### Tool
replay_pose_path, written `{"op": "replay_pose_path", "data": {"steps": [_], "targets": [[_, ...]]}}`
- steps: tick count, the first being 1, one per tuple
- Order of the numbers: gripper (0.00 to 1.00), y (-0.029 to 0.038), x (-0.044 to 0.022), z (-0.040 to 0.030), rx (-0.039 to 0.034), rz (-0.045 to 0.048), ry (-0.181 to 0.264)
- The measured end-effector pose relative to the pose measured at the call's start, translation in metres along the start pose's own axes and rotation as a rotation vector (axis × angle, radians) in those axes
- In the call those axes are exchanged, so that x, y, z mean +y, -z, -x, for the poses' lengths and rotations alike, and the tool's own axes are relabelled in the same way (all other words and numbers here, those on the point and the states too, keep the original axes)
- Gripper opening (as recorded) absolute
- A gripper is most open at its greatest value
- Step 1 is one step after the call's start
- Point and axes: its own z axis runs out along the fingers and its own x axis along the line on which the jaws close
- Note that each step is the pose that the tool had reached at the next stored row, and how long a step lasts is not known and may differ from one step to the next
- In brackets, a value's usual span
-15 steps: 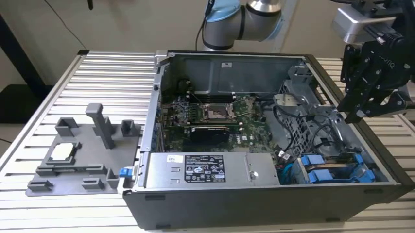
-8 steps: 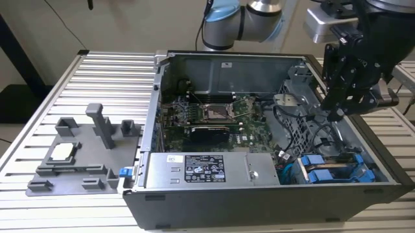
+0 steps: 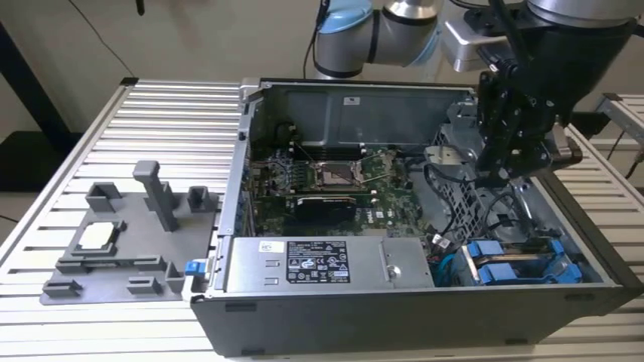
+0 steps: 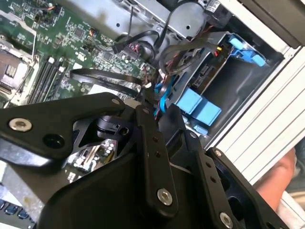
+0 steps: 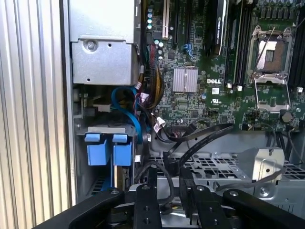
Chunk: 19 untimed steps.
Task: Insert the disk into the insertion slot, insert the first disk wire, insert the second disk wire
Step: 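Insert the first disk wire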
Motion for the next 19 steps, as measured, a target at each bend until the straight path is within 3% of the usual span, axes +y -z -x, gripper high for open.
{"op": "replay_pose_path", "data": {"steps": [6,19], "targets": [[0.33,-0.0040,0.0056,0.0019,0.0004,0.0008,0.023],[0.33,-0.0055,0.0061,0.0019,0.0010,-0.0016,0.028]]}}
